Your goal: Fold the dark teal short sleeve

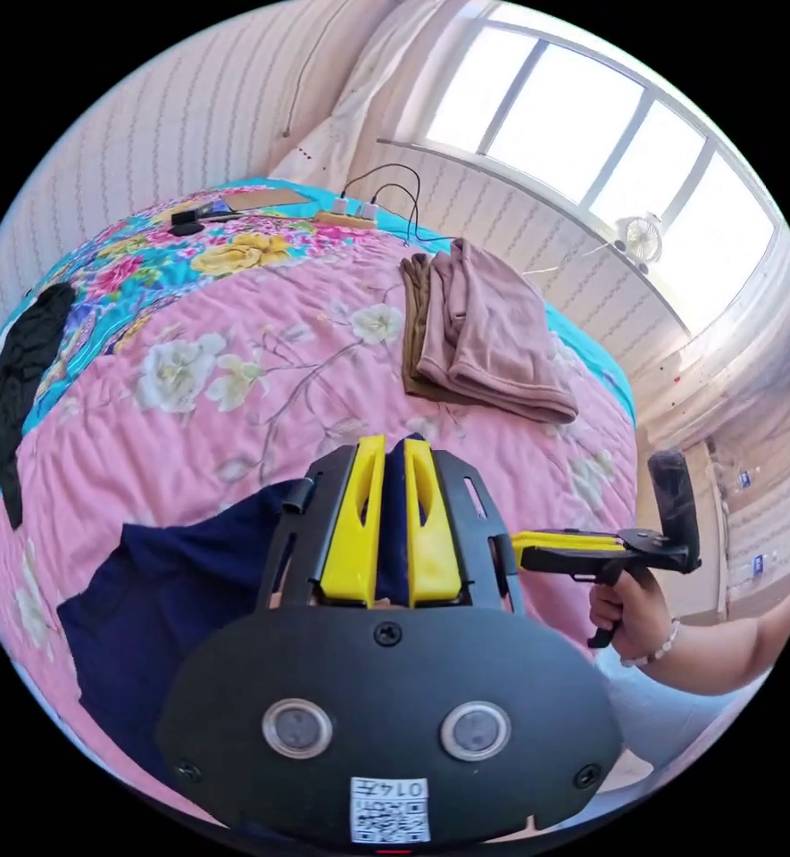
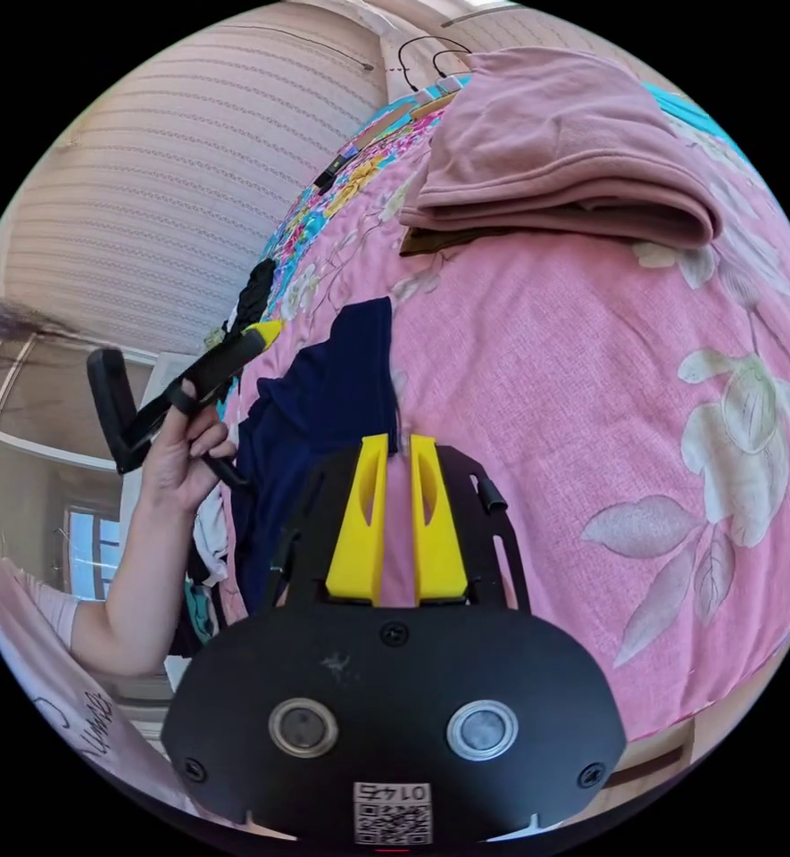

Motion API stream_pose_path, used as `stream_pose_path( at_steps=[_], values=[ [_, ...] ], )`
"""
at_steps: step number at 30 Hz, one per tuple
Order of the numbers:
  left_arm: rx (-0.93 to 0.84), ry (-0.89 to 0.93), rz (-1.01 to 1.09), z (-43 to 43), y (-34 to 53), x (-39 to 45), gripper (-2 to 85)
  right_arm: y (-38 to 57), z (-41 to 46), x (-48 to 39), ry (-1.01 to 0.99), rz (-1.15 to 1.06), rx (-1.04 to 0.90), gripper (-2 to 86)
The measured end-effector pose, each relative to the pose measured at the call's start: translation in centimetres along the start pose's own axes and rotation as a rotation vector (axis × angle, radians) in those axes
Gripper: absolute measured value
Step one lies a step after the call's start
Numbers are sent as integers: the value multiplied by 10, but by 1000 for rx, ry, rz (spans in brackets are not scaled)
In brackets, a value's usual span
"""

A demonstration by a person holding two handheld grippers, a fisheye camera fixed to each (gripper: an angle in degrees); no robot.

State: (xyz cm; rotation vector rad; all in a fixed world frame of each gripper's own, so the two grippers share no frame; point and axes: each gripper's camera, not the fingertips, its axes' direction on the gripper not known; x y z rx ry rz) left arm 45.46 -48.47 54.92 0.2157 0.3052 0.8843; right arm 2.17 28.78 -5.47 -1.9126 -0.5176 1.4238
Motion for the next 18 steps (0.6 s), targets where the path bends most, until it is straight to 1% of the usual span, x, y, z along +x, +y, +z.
stream_pose_path(
  at_steps=[3, 4, 6, 8, 12, 13, 15, 17, 18],
  values=[
    [-100, -16, 39, 46, -19, 10, 55, 2, -3, 8, -80, -14, -5, 41],
    [-151, -21, 63, 64, -21, 11, 41, 4, -1, 11, -83, -10, -13, 33],
    [-195, -10, 76, 79, -22, 7, 16, 4, 7, 14, -36, -12, -63, 20],
    [-162, 34, 52, 68, -21, -4, 0, 7, 7, 14, -28, -38, -35, 9],
    [29, 12, 3, -11, 7, -26, -9, 11, -7, 10, -59, -81, 24, 3],
    [82, 22, -25, -37, 24, -33, -9, 12, -14, 2, -63, -120, 49, 2],
    [135, 16, -74, -69, 56, -41, -9, 15, -23, -19, -38, -216, 66, 2],
    [154, -26, -138, -89, 91, -50, -9, 24, -29, -50, -31, -371, 72, 2],
    [151, -44, -184, -95, 115, -58, -9, 28, -28, -57, -30, -408, 63, 2]
  ],
)
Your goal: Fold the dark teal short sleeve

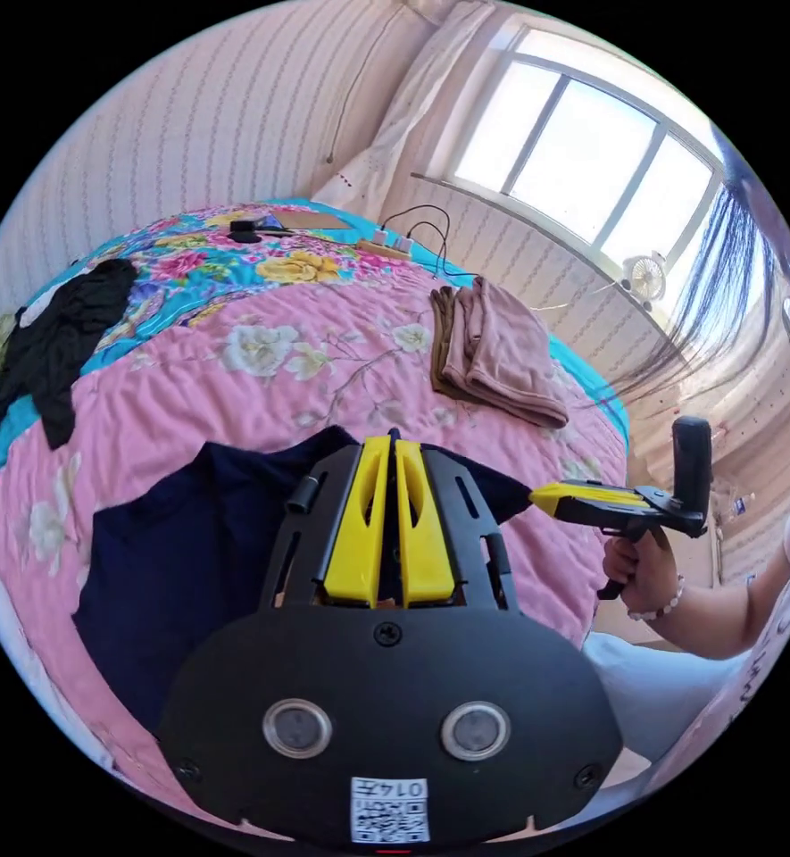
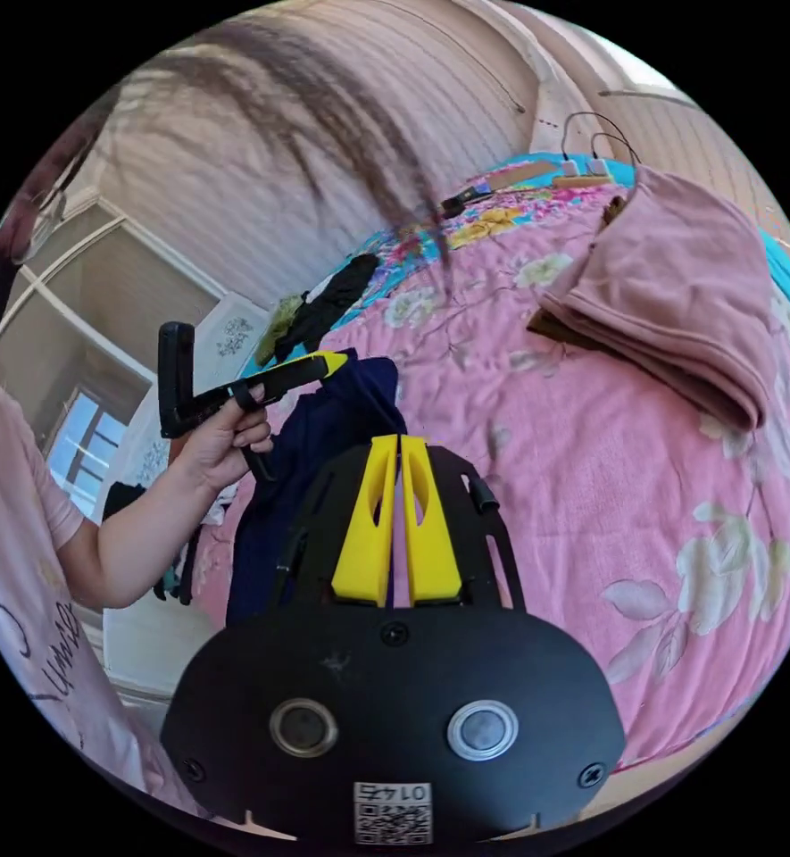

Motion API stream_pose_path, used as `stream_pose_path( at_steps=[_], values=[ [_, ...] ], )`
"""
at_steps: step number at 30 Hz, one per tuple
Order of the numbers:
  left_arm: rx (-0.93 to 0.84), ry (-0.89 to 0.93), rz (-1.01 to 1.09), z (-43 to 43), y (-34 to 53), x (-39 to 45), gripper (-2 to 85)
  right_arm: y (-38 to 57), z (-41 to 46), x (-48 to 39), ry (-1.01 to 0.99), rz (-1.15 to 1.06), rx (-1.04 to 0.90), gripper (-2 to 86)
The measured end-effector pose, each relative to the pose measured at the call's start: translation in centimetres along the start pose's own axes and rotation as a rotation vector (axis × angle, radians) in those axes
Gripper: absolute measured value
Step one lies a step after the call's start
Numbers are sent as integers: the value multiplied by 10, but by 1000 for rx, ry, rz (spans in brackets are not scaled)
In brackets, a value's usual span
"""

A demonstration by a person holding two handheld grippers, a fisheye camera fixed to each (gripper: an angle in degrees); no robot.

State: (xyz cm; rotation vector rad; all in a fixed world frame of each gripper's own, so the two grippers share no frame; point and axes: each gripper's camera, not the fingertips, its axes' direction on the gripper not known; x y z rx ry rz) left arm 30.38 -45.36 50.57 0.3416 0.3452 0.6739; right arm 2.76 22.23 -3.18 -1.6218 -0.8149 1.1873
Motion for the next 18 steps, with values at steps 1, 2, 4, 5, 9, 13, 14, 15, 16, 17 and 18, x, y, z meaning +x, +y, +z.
stream_pose_path(
  at_steps=[1, 2, 4, 5, 9, 13, 14, 15, 16, 17, 18],
  values=[
    [-2, -13, -24, -2, 11, -6, -9, 2, 5, -13, -11, -64, -30, 3],
    [-18, -32, -80, -4, 32, -20, -7, 7, 13, -24, -19, -117, -71, 3],
    [-60, -42, -194, -6, 66, -45, -2, 17, 31, -35, -8, -165, -166, 6],
    [-71, -42, -214, -7, 72, -49, 0, 24, 43, -40, 3, -179, -241, 7],
    [-81, -17, -306, -24, 96, -71, 17, 39, 63, -46, -26, -183, -375, 12],
    [-46, 8, -294, -40, 93, -78, 20, 27, 68, -49, -16, -189, -372, 18],
    [-42, 2, -289, -41, 91, -78, 21, 18, 69, -52, 1, -204, -344, 21],
    [-33, -19, -283, -45, 88, -80, 24, 13, 69, -53, 12, -213, -328, 23],
    [-19, -53, -286, -52, 86, -86, 27, 0, 73, -56, 39, -225, -300, 29],
    [-9, -79, -292, -57, 85, -90, 28, -14, 79, -57, 55, -229, -281, 35],
    [14, -144, -317, -68, 87, -101, 30, -22, 84, -57, 57, -227, -274, 42]
  ],
)
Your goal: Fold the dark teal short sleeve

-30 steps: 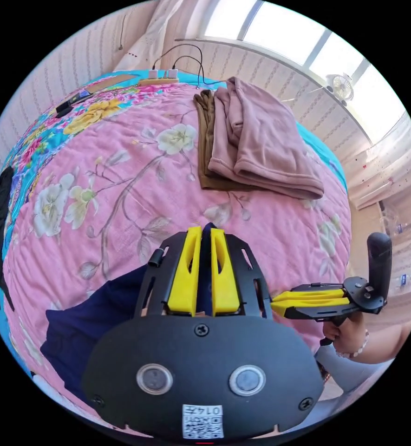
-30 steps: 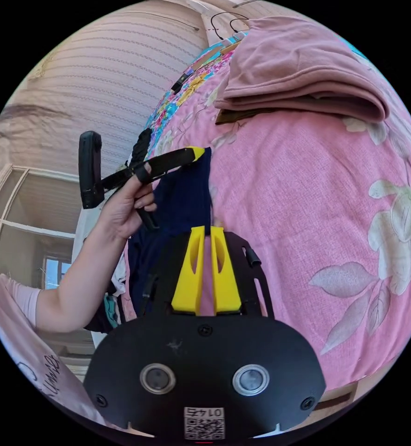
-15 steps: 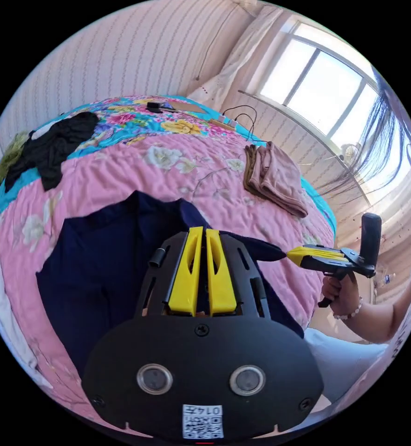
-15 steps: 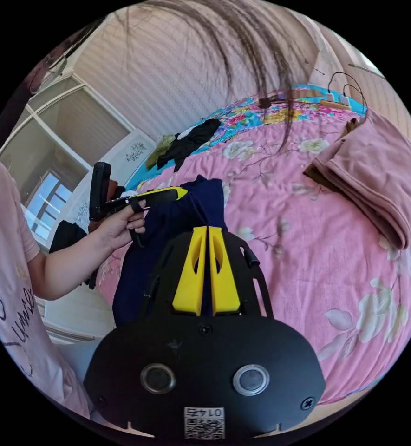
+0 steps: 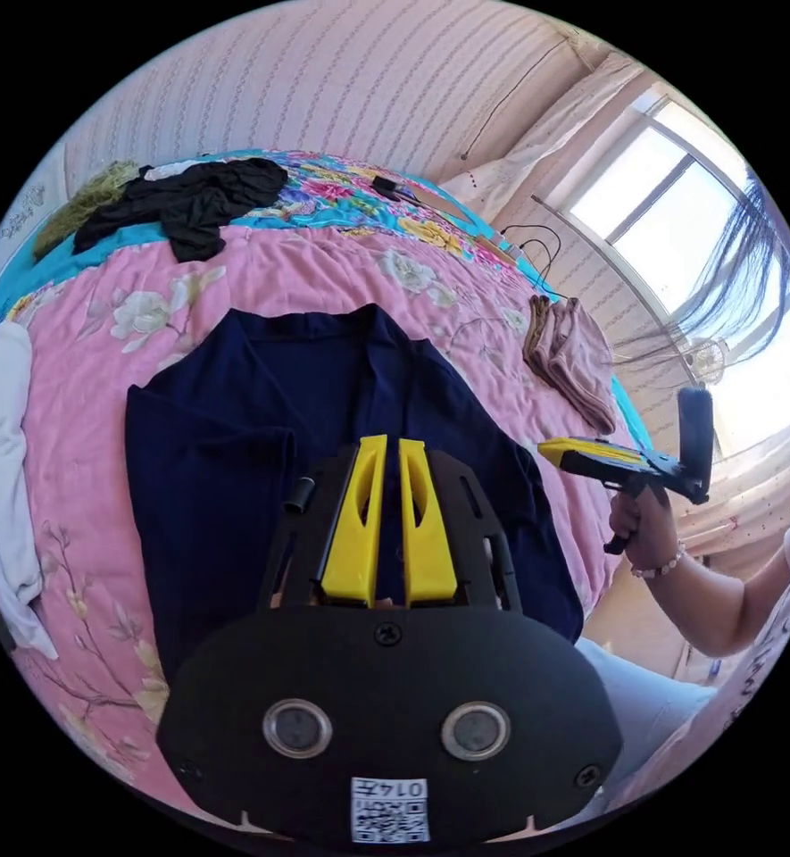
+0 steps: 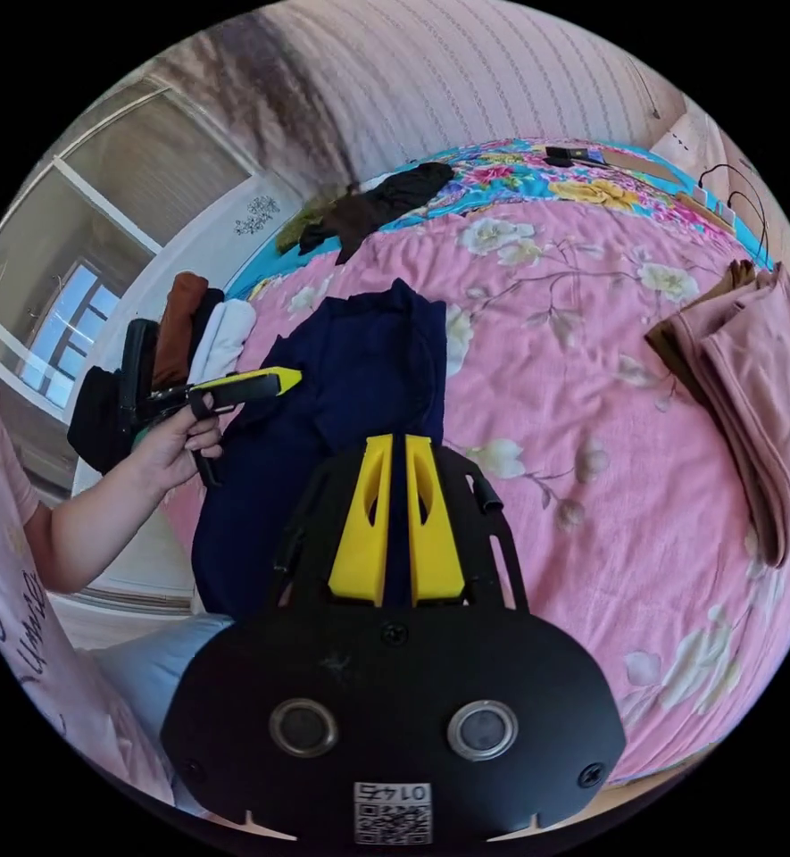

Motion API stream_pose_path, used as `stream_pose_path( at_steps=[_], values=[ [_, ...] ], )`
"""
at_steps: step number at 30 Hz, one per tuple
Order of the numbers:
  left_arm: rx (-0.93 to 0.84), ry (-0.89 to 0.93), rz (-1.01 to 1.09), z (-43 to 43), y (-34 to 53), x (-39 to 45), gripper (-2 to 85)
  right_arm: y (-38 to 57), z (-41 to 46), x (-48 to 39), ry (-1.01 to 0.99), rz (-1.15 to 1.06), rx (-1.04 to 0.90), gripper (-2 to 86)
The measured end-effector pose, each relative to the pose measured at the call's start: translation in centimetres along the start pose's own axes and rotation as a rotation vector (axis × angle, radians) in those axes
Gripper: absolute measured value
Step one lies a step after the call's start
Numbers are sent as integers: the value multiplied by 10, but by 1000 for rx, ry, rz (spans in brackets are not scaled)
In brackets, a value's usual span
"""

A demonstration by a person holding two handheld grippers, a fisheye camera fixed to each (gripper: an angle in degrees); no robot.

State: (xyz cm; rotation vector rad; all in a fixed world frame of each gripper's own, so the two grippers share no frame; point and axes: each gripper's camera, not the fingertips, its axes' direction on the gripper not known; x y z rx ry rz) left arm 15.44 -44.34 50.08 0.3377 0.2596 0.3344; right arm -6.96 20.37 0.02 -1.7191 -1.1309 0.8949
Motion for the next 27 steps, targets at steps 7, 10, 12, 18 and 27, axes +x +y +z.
stream_pose_path(
  at_steps=[7, 10, 12, 18, 27],
  values=[
    [37, -279, -142, -48, -18, -109, 70, -101, 74, -3, 99, -85, -61, 108],
    [24, -223, -223, -49, -24, -148, 84, -117, 101, 7, 144, -74, -162, 89],
    [10, -117, -256, -46, -30, -166, 89, -121, 88, 16, 116, -68, -107, 46],
    [7, -57, -239, -61, -40, -174, 95, -127, 61, 47, 40, 12, -50, 30],
    [-29, -133, -236, -41, -47, -178, 91, -133, 105, 39, 26, -66, -198, 52]
  ],
)
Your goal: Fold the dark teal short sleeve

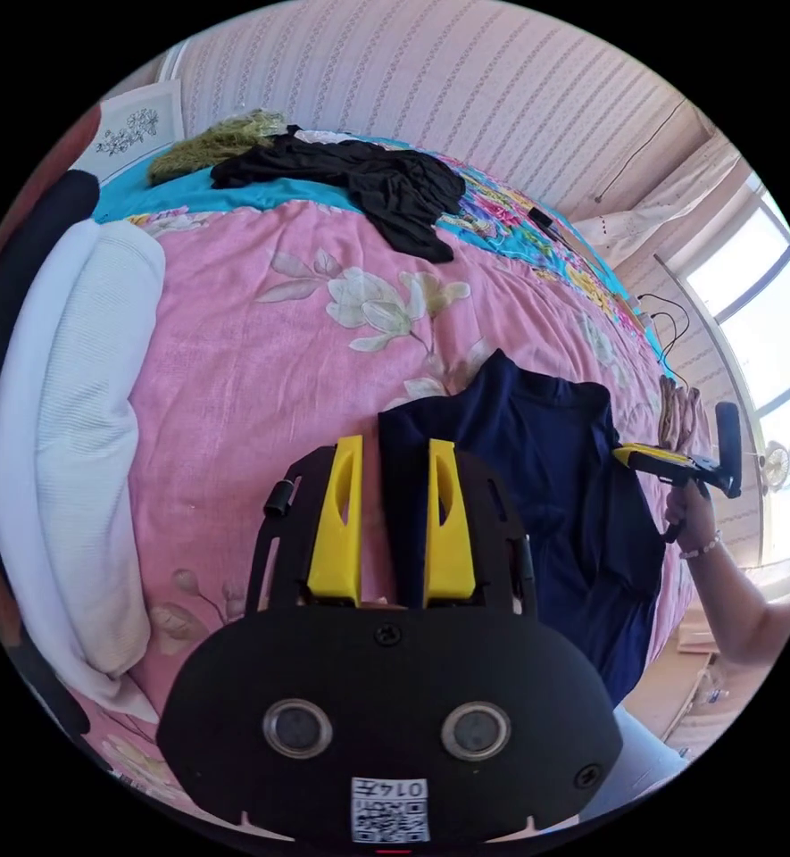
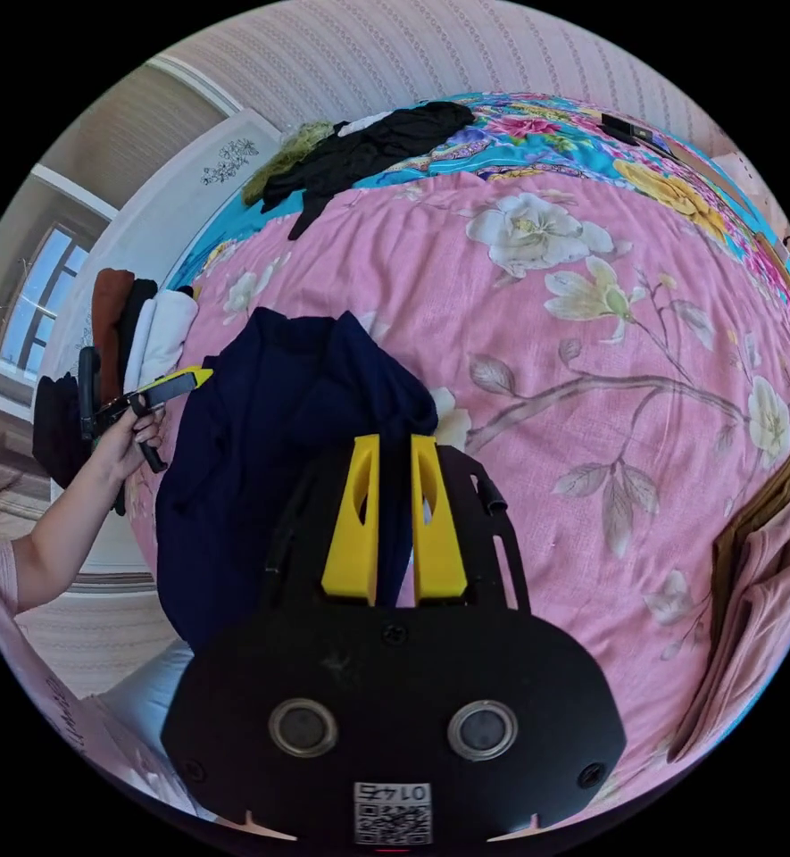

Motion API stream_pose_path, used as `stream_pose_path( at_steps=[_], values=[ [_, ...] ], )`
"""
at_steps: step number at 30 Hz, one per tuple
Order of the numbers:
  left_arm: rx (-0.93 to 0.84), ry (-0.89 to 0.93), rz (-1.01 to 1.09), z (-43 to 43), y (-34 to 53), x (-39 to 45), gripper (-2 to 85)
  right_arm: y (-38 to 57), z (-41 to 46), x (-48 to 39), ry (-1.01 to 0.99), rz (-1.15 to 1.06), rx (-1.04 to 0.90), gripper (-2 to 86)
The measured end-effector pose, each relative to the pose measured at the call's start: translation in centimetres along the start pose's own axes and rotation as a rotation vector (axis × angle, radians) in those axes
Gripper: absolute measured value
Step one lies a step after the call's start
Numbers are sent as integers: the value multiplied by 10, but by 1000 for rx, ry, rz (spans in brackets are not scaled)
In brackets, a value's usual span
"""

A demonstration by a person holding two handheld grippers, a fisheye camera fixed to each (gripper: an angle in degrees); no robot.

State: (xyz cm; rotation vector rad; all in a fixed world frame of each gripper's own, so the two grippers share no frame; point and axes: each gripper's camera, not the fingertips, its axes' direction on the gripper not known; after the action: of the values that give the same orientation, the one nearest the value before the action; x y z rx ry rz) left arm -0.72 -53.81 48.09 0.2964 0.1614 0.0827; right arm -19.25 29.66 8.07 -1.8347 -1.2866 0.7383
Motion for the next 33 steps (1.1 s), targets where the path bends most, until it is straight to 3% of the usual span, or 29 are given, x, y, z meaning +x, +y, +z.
stream_pose_path(
  at_steps=[5, 17, 22, 33],
  values=[
    [24, 74, 28, -36, -12, 1, 8, 12, -39, 29, -125, 55, 108, 21],
    [263, 120, 179, -187, -59, 48, -8, 21, -146, 63, -228, 58, 335, 12],
    [293, 183, 220, -225, -8, 55, -7, 67, -156, 54, -237, 11, 347, 12],
    [184, 174, 291, -283, 235, 26, -6, 271, -107, 31, -299, 20, 251, 6]
  ],
)
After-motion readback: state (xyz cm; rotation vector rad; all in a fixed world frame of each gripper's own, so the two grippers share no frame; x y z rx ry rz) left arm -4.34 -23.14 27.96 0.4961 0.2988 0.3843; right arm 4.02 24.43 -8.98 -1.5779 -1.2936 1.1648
